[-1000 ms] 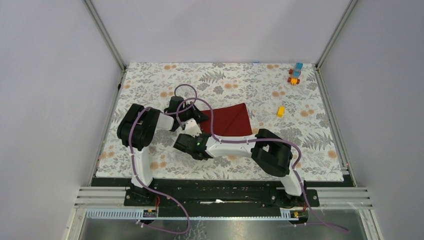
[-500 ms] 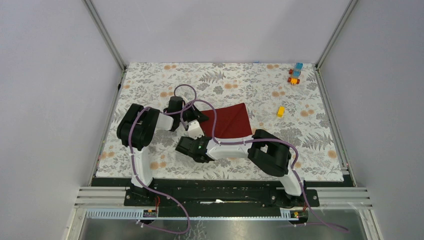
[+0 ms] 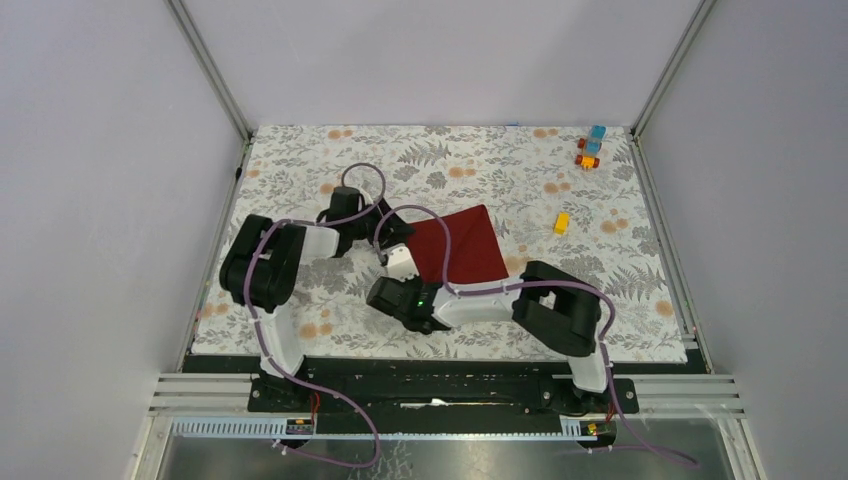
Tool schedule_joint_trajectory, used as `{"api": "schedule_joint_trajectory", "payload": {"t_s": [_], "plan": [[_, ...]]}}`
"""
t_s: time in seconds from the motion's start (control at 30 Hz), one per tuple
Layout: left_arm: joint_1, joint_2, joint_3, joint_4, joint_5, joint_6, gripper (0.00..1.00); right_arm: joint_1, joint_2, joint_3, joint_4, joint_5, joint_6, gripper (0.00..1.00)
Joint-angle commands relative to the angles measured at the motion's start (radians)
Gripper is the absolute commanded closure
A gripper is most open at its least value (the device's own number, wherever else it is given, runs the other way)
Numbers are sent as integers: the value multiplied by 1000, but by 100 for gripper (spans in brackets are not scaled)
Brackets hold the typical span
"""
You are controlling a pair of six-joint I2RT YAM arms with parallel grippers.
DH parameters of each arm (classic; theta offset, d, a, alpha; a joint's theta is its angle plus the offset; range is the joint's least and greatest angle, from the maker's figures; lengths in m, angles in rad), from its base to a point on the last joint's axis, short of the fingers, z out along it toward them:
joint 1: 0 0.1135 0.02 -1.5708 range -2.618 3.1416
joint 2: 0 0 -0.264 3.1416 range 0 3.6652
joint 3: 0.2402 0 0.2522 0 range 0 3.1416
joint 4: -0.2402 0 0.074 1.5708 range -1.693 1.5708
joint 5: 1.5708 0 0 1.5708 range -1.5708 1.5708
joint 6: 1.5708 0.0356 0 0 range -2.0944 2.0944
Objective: Fold the napkin into a case and place the utensils inside
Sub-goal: Pick up the upper triangle-folded napkin from the center of the board.
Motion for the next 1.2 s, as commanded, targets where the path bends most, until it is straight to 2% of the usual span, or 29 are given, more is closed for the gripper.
{"api": "schedule_joint_trajectory", "payload": {"t_s": [0.0,0.1,0.13,0.17,0.23,0.3,0.43,0.63,0.73,0.97,1.17], "plan": [[62,-198,4,-170,-42,35,42,-39,-136,-138,126,-151,-34,100],[117,-282,-56,-144,-11,-28,34,-57,-199,-196,205,-198,-48,100],[128,-303,-82,-135,0,-49,9,-63,-215,-211,235,-226,-55,100],[131,-323,-101,-137,-1,-61,2,-68,-231,-222,251,-241,-53,100],[128,-355,-148,-131,-11,-91,1,-80,-257,-240,270,-267,-55,100],[116,-366,-207,-89,-13,-161,6,-90,-283,-256,285,-273,-51,100],[76,-358,-335,98,-48,-295,18,-116,-311,-266,284,-300,-57,100],[12,-213,-356,270,-106,-393,19,-122,-327,-265,280,-312,-75,100],[5,-139,-350,355,-122,-432,34,-123,-322,-263,280,-313,-74,100],[-2,-105,-316,277,-249,-400,54,-123,-330,-262,280,-315,-81,100],[0,-65,-252,268,-249,-344,68,-123,-328,-260,279,-323,-94,100]]}}
